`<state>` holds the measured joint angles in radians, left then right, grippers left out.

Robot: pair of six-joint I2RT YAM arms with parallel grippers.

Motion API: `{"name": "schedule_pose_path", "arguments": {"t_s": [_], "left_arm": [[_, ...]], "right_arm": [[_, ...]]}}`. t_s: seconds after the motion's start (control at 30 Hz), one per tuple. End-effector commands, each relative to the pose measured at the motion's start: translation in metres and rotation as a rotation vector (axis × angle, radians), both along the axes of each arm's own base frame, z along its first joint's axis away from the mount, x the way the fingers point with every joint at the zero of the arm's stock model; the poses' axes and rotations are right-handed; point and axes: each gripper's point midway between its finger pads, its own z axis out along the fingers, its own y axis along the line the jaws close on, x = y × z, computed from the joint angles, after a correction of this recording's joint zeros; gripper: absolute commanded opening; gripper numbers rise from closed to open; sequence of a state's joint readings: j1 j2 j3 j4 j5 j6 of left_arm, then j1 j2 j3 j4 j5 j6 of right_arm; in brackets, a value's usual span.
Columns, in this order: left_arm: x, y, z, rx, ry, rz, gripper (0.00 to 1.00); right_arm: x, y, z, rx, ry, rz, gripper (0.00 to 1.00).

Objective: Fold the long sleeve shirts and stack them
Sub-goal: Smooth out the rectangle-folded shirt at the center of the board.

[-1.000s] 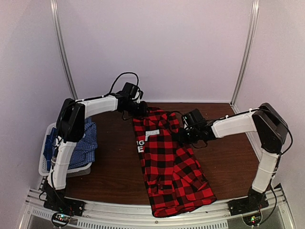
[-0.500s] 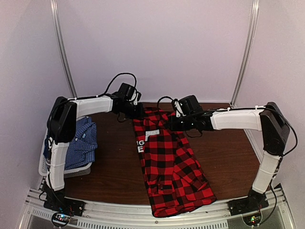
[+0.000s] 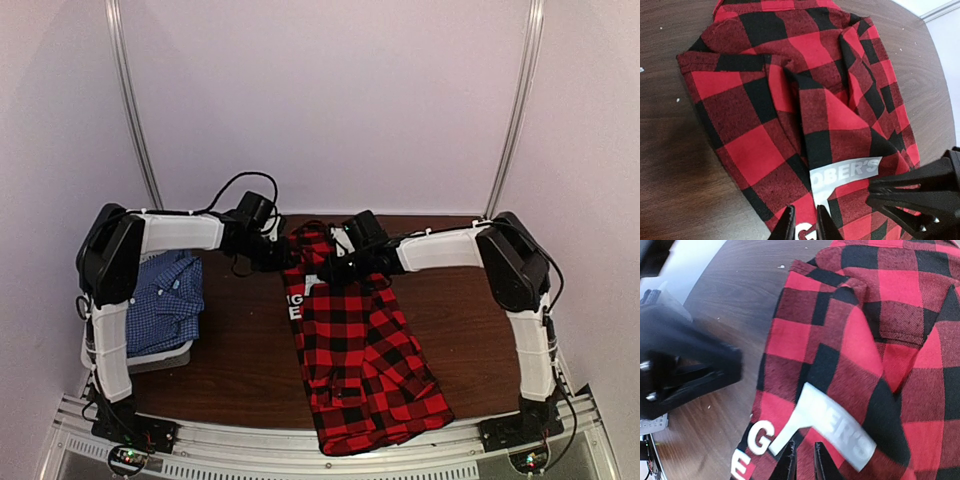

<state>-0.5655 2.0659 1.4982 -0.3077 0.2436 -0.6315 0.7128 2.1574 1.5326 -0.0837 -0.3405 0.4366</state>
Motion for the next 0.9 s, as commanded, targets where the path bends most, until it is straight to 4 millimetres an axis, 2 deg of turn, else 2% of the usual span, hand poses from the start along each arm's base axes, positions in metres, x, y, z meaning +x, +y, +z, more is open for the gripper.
{"name": "schedule_pose_path", "arguments": {"t_s": [0.0,0.17,0.33,0.47,0.57,0.7,0.87], "left_arm": [[0.012,-0.003,0.027,-0.042,-0.085,0.004,0.16],[0.03,-0.009,0.022,-0.049,-0.098,-0.006,0.17],[0.05,-0.014,0.011,-0.057,-0.096,-0.007,0.19],[0.071,-0.013,0.004,-0.04,-0.1,0.014,0.2],[0.083,-0.006,-0.007,-0.034,-0.086,0.041,0.19],[0.094,0.002,-0.018,-0.024,-0.077,0.064,0.19],[0.105,0.021,-0.041,0.014,-0.046,0.109,0.19]], "right_arm": [[0.035,-0.003,0.006,0.097,-0.002,-0.019,0.15],[0.067,-0.014,-0.008,0.233,0.08,-0.06,0.15],[0.072,-0.011,-0.03,0.272,0.156,-0.06,0.15],[0.074,-0.014,-0.035,0.27,0.172,-0.063,0.15],[0.075,-0.019,-0.029,0.258,0.165,-0.064,0.15],[0.079,-0.028,-0.005,0.224,0.106,-0.068,0.16],[0.075,-0.034,0.024,0.213,0.058,-0.065,0.19]]}}
